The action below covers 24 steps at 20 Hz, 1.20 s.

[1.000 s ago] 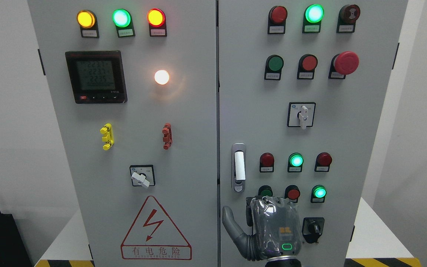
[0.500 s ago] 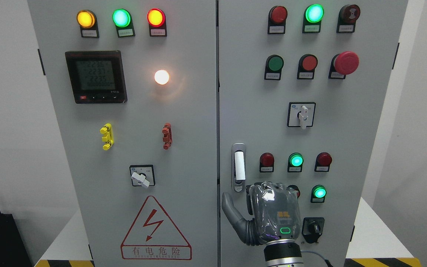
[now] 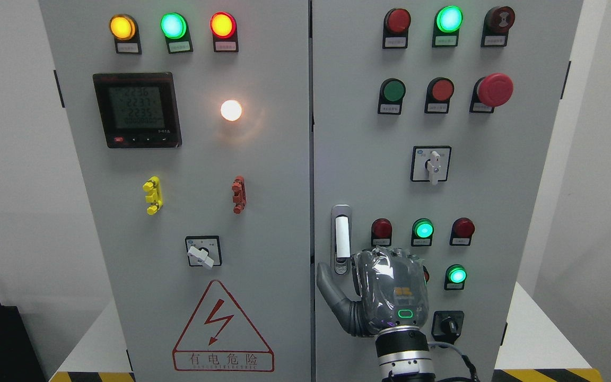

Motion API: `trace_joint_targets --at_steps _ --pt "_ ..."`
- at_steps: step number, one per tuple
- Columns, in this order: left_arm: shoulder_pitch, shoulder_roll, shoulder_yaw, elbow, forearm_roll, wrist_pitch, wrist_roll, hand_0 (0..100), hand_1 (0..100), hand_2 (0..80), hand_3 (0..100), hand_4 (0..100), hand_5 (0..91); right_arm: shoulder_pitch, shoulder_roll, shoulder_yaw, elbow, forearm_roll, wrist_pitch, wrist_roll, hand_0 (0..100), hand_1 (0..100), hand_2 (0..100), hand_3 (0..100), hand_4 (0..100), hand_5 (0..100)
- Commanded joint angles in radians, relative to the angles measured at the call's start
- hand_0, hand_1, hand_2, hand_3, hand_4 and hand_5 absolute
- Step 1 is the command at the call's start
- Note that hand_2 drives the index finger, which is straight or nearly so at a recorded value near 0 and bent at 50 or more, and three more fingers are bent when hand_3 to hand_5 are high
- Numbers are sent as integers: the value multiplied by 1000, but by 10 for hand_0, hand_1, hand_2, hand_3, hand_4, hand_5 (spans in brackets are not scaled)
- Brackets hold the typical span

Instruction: Release door handle

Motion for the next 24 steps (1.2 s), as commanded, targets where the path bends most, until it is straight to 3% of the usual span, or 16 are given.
trace_joint_targets --at_steps 1,10,15,24 --pt "-26 0 17 0 0 1 0 120 389 0 0 0 0 -17 0 -1 19 3 8 6 376 63 1000 1000 997 978" --pt "-26 0 17 0 0 1 0 120 389 0 0 0 0 -26 -1 -8 20 3 8 6 385 66 1000 1000 979 972" --pt "-26 0 17 0 0 1 0 120 389 0 0 0 0 -28 -1 -20 25 3 9 6 388 136 1000 1000 943 972" --pt "-26 0 17 1 0 1 0 120 389 0 0 0 0 -26 -3 -31 20 0 8 5 436 132 1000 1000 916 972"
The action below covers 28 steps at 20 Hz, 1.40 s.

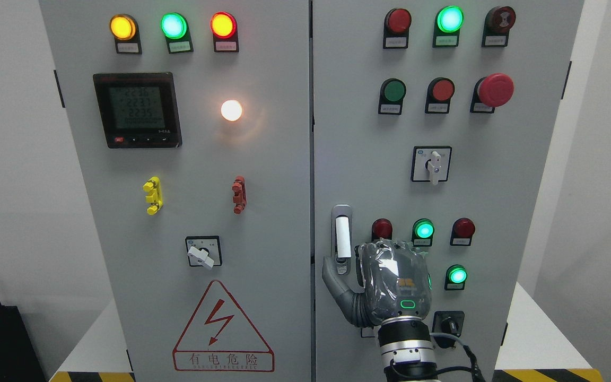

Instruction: Release door handle

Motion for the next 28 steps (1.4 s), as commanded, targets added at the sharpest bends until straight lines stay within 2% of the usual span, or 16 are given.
trace_joint_targets --at_steps 1,13,28 --pt "-26 0 17 0 0 1 0 120 389 0 0 0 0 0 -2 -14 1 -2 -1 -7 438 131 1000 1000 916 971" --pt "-26 0 17 0 0 1 0 120 389 0 0 0 0 7 -3 -23 1 -2 1 -7 447 156 1000 1000 911 964" --pt "-26 0 17 0 0 1 0 120 389 0 0 0 0 17 -12 -70 -21 -9 -1 -8 475 152 1000 1000 908 959"
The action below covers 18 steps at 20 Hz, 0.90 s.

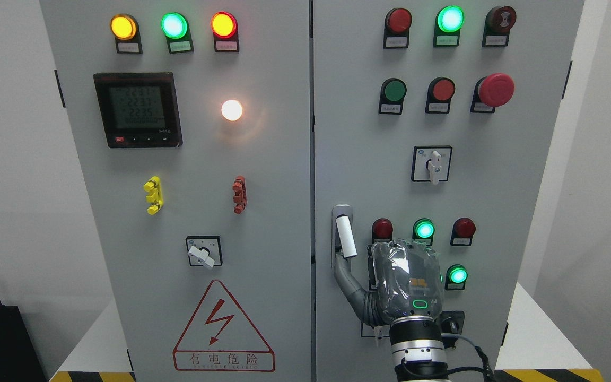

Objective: Release door handle
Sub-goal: 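Rotate the gripped handle with the right hand from vertical to horizontal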

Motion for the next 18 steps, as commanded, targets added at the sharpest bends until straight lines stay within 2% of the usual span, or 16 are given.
trace_joint_targets --at_steps 1,9,18 --pt "-26 0 17 0 0 1 0 120 389 0 0 0 0 8 -6 -35 -17 -2 -1 -2 476 152 1000 1000 908 959" --pt "-26 0 17 0 0 1 0 120 389 0 0 0 0 12 -20 -47 -34 -4 -2 -1 482 151 1000 1000 905 955" --pt "-26 0 17 0 0 1 0 120 389 0 0 0 0 9 -20 -55 -41 -4 -3 -1 487 150 1000 1000 904 953"
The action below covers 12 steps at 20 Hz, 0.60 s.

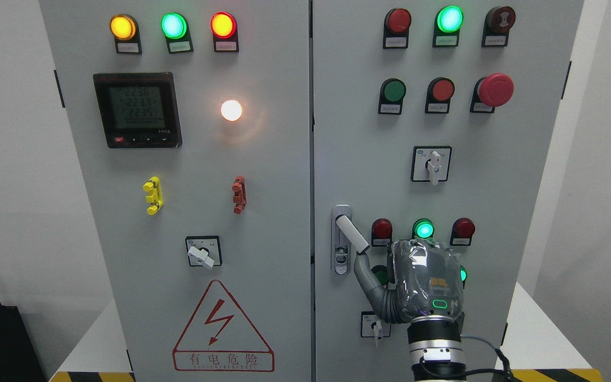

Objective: Release door handle
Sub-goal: 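Rotate the gripped handle with the right hand from vertical to horizontal, then hold the turned handle in the right hand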

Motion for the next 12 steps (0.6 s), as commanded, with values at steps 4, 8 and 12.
trace_joint_targets --at_steps 4,8,12 --pt "-26 0 17 0 0 1 0 120 389 0 0 0 0 -7 -6 -14 -13 -2 -2 6 488 150 1000 1000 903 952" --pt "-26 0 17 0 0 1 0 120 389 0 0 0 0 -9 -6 -14 -12 -2 -2 6 489 151 1000 1000 902 952" --pt "-26 0 17 0 0 1 0 120 389 0 0 0 0 -12 -6 -14 -12 -2 -2 6 490 152 1000 1000 904 952"
